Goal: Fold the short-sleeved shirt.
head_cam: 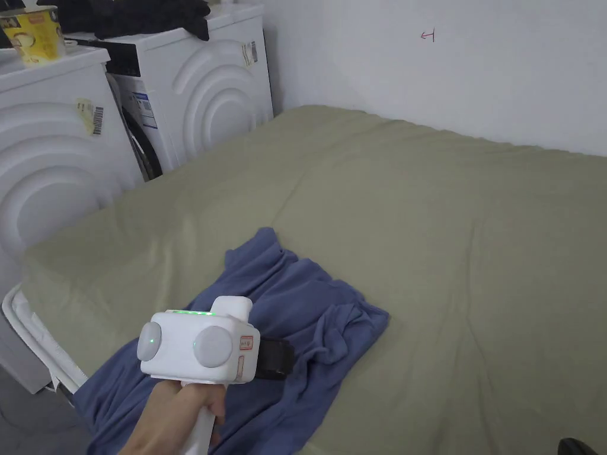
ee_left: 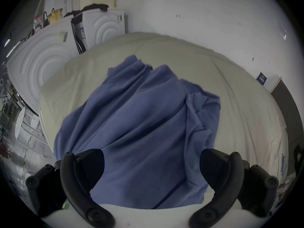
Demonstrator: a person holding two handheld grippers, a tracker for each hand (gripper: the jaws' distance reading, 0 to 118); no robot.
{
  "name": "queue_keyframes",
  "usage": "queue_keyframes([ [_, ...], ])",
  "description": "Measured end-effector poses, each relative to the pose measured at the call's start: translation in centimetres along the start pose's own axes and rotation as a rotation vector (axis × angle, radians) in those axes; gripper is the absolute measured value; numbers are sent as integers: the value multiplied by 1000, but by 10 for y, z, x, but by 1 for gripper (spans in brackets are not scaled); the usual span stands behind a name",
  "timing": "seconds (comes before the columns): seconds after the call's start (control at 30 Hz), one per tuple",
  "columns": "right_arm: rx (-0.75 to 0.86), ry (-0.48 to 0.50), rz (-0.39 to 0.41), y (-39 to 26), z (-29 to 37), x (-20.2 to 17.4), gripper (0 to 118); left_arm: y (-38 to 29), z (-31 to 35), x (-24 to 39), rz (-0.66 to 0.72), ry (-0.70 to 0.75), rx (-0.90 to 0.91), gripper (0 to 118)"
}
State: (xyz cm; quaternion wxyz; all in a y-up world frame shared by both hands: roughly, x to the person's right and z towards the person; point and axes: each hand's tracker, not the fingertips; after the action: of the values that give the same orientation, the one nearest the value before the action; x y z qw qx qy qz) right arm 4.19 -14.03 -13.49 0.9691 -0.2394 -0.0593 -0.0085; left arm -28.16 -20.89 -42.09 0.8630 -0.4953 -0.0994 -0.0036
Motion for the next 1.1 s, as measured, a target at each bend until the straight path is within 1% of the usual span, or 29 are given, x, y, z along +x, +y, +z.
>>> queue_keyframes([
  [0.1, -11, -7, -1, -2, 1, 2, 0, 4, -7, 5, 13, 14, -26, 115],
  [0.17, -18, -11, -2, -3, 2, 4, 0, -1, -25, 5, 11, -3, -71, 115],
  [0.2, -21, -11, -5, -3, 2, 5, 0, -3, -32, 5, 6, -18, -100, 110],
  [0.23, -23, -9, -9, -4, 4, 6, 0, -4, -37, 7, -33, 31, -96, 105],
  [0.27, -22, -6, -13, -5, 5, 7, 0, -7, -37, 9, -103, 108, -73, 104],
  [0.3, -14, 0, -19, -6, 8, 8, 0, -6, -34, 12, -138, 67, -43, 99],
  [0.33, -10, 0, -21, -7, 11, 8, 0, -3, -30, 11, -94, 66, -59, 91],
  [0.37, -10, 1, -23, -7, 14, 9, 0, -3, -27, 12, -76, 40, -95, 72],
  [0.4, -10, 1, -24, -8, 16, 9, 0, -3, -19, 10, -88, 64, -60, 19],
  [0.43, -10, 1, -25, -9, 20, 10, 0, -2, -15, 9, -102, 72, -30, 0],
  [0.47, -5, 0, -26, -10, 23, 11, 0, 1, -12, 8, -113, 90, 21, 0],
  [0.5, -6, -2, -28, -10, 27, 12, 0, 0, -14, 7, -68, 52, -79, 0],
  [0.53, -7, -7, -32, -11, 31, 14, 0, -1, -13, 5, -33, 41, -113, 0],
  [0.63, 7, -24, -44, -13, 47, 23, 0, 9, 8, 13, -64, 42, -56, 0],
  [0.73, 24, -51, -69, -15, 63, 36, 0, 16, 37, 32, -63, -13, -20, 0],
  [0.83, 46, -78, -110, -18, 82, 50, 0, 30, 65, 65, -150, -17, 65, 0],
  [0.9, 57, -96, -128, -19, 95, 58, 0, 42, 82, 89, -168, -39, 112, 0],
  [1.0, 85, -141, -149, -23, 115, 72, 0, 54, 106, 142, -239, -89, 168, 0],
  [1.1, 98, -185, -169, -27, 134, 87, 0, 65, 126, 198, -289, -176, 210, 0],
])
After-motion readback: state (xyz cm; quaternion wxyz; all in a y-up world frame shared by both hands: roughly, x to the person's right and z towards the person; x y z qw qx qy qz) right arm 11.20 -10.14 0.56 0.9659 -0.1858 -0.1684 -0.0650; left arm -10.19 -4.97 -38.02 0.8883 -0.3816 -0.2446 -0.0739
